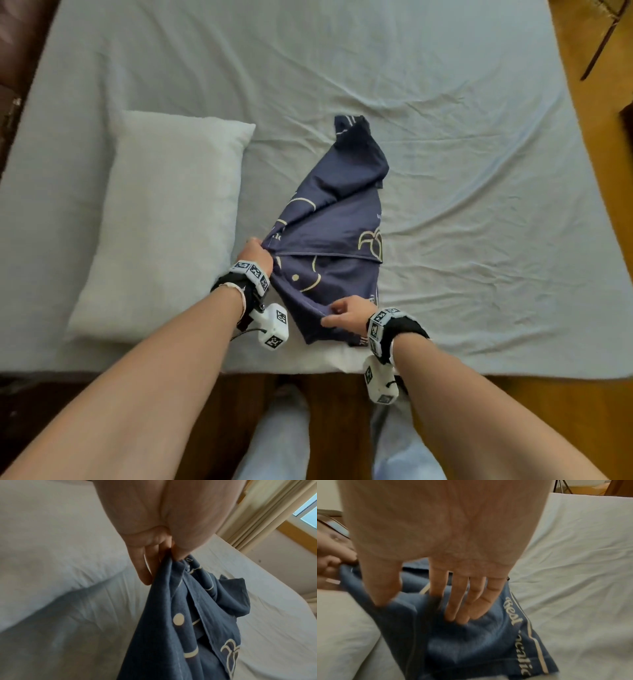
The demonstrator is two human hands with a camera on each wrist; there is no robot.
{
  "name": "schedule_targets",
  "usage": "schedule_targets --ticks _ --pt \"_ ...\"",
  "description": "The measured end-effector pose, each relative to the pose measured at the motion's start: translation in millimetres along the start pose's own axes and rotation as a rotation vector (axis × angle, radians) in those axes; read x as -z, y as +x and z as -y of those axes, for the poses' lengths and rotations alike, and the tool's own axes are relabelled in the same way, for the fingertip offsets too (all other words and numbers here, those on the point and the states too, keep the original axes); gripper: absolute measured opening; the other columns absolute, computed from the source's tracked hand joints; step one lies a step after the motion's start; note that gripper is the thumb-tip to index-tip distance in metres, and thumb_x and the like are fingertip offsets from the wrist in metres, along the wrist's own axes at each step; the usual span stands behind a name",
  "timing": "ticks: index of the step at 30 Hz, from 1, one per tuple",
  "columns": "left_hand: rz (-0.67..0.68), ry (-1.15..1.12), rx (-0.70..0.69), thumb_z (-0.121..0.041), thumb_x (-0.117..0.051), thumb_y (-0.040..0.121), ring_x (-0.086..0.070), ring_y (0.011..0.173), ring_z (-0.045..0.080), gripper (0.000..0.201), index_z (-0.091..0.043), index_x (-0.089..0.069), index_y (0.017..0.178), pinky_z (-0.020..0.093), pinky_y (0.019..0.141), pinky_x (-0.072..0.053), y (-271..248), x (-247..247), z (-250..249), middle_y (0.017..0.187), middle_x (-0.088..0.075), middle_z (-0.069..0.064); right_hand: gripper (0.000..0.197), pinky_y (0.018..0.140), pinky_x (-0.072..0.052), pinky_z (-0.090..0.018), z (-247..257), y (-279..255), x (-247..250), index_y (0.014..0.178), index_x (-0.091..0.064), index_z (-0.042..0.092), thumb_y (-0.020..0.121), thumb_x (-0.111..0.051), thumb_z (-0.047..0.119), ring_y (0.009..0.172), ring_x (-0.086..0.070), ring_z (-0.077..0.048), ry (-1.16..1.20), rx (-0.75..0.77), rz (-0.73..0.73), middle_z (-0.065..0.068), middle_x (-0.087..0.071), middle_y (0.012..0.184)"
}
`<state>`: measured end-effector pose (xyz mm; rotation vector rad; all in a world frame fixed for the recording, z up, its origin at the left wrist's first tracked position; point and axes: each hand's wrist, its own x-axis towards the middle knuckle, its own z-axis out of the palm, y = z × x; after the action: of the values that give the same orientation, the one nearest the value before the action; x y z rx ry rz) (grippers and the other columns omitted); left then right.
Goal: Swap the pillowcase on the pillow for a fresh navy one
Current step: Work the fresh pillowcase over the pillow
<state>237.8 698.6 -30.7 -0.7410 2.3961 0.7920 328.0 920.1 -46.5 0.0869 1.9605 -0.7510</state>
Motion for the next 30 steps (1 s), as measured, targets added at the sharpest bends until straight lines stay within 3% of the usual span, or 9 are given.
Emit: schedule_targets --ticks 3,7,11,15,18,22,27,29,30 --pt "0.098 0.023 -0.006 -0.010 -0.050 0.091 -0.058 0.108 0.039 0.024 -0.004 -0.059 0.113 0.034 0.087 -0.043 -5 21 31 0.116 -0.063 0.021 0.067 0.100 -0.046 -0.034 28 26 3 0.124 -0.063 0.029 0.077 -0.054 0.075 0.114 -0.062 -0.020 0.034 -0.029 -0.180 0.005 -0.067 0.123" --pt "0.167 0.007 -0.035 -0.003 -0.052 0.084 -0.062 0.099 0.036 0.019 -0.008 -0.065 0.096 0.029 0.075 -0.041 -11 24 68 0.105 -0.067 0.020 0.064 0.105 -0.040 -0.046 42 71 7 0.141 -0.038 0.022 0.084 -0.063 0.037 0.130 -0.045 -0.033 -0.241 -0.099 -0.431 -0.010 -0.046 0.143" --pt "0.174 -0.076 0.001 0.004 -0.050 0.080 -0.063 0.095 0.032 0.021 -0.004 -0.064 0.092 0.033 0.079 -0.046 -13 23 99 0.099 -0.068 0.019 0.089 0.111 -0.028 -0.054 48 109 -8 0.151 -0.019 0.025 0.082 -0.073 0.040 0.142 -0.024 -0.035 -0.375 -0.141 -0.449 -0.010 -0.019 0.156" --pt "0.090 -0.272 0.084 0.007 -0.045 0.081 -0.065 0.094 0.028 0.032 -0.010 -0.060 0.104 0.037 0.088 -0.052 -18 29 120 0.101 -0.069 0.013 0.074 0.111 -0.024 -0.058 57 130 -25 0.141 -0.030 0.030 0.079 -0.071 0.037 0.141 -0.024 -0.037 -0.335 -0.113 -0.460 -0.012 -0.026 0.152" --pt "0.007 -0.389 0.107 0.005 -0.040 0.080 -0.067 0.091 0.027 0.054 -0.029 -0.055 0.119 0.041 0.084 -0.055 -25 38 128 0.102 -0.071 0.007 0.077 0.112 -0.019 -0.060 78 132 -34 0.139 -0.032 0.031 0.076 -0.071 0.049 0.140 -0.024 -0.036 -0.444 0.016 -0.411 -0.007 -0.030 0.147" --pt "0.019 -0.425 0.053 -0.011 -0.042 0.071 -0.065 0.103 0.019 0.059 -0.050 -0.062 0.110 0.034 0.094 -0.052 -44 59 122 0.112 -0.070 -0.004 0.035 0.113 -0.017 -0.057 115 125 -34 0.121 -0.057 0.029 0.093 -0.045 0.047 0.131 -0.038 -0.033 -0.465 0.136 -0.391 -0.006 -0.051 0.135" --pt "-0.052 -0.278 0.157 -0.010 -0.042 0.089 -0.061 0.097 0.027 0.043 -0.034 -0.057 0.121 0.032 0.087 -0.050 -57 85 120 0.107 -0.067 0.005 0.023 0.088 -0.045 -0.045 149 87 -22 0.101 -0.049 0.016 0.100 -0.040 0.037 0.105 -0.058 -0.042 -0.126 0.230 -0.323 -0.019 -0.066 0.108" --pt "-0.037 -0.333 0.123 -0.004 -0.040 0.088 -0.061 0.092 0.025 0.044 -0.032 -0.061 0.116 0.029 0.081 -0.049 -61 90 114 0.106 -0.067 0.005 0.029 0.086 -0.048 -0.044 156 67 -18 0.107 -0.046 0.017 0.092 -0.053 0.041 0.105 -0.059 -0.039 -0.182 0.233 -0.282 -0.018 -0.064 0.112" --pt "-0.018 -0.367 0.091 0.000 -0.039 0.088 -0.060 0.085 0.024 0.046 -0.030 -0.063 0.113 0.026 0.074 -0.048 -61 93 108 0.101 -0.067 0.007 0.046 0.090 -0.048 -0.045 159 59 -17 0.115 -0.044 0.018 0.083 -0.063 0.045 0.111 -0.057 -0.036 -0.238 0.241 -0.247 -0.015 -0.060 0.118"
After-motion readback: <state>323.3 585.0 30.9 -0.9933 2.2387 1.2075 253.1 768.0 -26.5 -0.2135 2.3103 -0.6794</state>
